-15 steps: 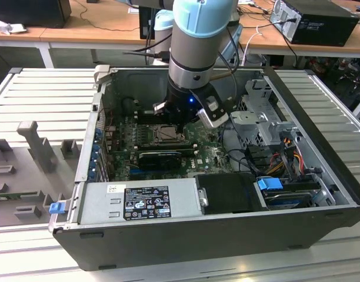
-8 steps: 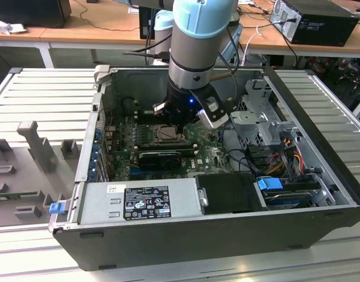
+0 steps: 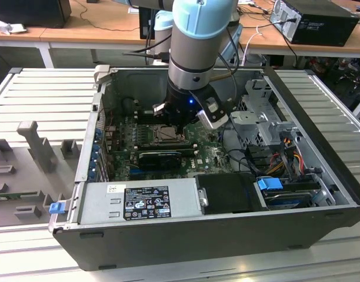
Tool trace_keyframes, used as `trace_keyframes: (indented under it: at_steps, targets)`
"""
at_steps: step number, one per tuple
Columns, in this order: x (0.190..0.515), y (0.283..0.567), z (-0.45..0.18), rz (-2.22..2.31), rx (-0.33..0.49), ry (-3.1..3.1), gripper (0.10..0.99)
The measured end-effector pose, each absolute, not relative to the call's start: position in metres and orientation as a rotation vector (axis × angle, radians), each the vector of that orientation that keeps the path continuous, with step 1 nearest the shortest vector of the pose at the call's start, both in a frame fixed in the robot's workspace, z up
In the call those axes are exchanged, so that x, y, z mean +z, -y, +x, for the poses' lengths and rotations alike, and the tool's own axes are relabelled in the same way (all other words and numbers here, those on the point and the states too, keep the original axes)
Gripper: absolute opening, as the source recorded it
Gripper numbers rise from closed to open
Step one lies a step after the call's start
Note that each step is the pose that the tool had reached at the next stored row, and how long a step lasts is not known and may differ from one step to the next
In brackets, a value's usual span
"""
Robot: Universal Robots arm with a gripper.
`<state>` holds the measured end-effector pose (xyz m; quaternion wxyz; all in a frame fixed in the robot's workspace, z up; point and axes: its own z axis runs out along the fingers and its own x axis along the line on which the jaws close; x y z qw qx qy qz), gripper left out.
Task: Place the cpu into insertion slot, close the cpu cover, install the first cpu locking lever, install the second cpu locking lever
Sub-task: 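Install the second cpu locking lever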
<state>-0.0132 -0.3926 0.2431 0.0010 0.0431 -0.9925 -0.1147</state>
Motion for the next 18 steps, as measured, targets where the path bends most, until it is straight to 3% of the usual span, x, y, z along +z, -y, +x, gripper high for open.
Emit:
trace_keyframes:
  at_steps: [18]
  targets:
    - [0.2425, 0.3994, -0.0155, 0.134, -0.371, 3.111, 0.106]
